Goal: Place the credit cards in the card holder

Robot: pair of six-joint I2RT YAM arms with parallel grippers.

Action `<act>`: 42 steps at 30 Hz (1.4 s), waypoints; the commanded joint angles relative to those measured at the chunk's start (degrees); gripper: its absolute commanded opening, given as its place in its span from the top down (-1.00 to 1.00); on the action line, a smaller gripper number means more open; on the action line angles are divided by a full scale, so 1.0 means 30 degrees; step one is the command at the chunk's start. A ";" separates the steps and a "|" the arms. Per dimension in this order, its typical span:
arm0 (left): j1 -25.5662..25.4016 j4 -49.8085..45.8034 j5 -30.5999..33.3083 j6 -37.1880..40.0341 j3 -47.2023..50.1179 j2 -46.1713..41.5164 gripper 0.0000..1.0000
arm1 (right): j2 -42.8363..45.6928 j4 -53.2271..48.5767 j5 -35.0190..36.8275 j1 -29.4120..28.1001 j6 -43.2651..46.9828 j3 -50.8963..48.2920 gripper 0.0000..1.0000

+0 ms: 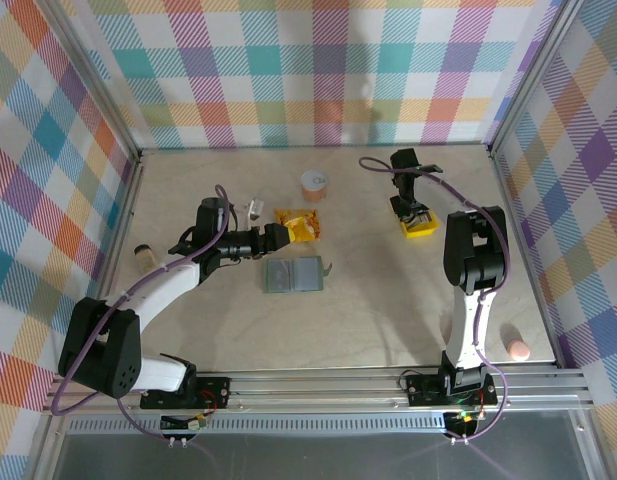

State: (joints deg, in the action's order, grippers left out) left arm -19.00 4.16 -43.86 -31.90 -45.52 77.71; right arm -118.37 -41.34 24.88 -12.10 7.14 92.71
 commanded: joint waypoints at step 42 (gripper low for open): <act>-0.0052 -0.1356 0.0300 0.0910 -0.0721 0.0111 -0.43 | -0.1566 -0.0066 0.0520 0.1013 0.0370 0.1628 0.40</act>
State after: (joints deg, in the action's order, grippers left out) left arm -19.00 1.04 -42.94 -30.37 -46.02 77.93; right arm -122.32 -42.00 26.15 -9.69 8.25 96.23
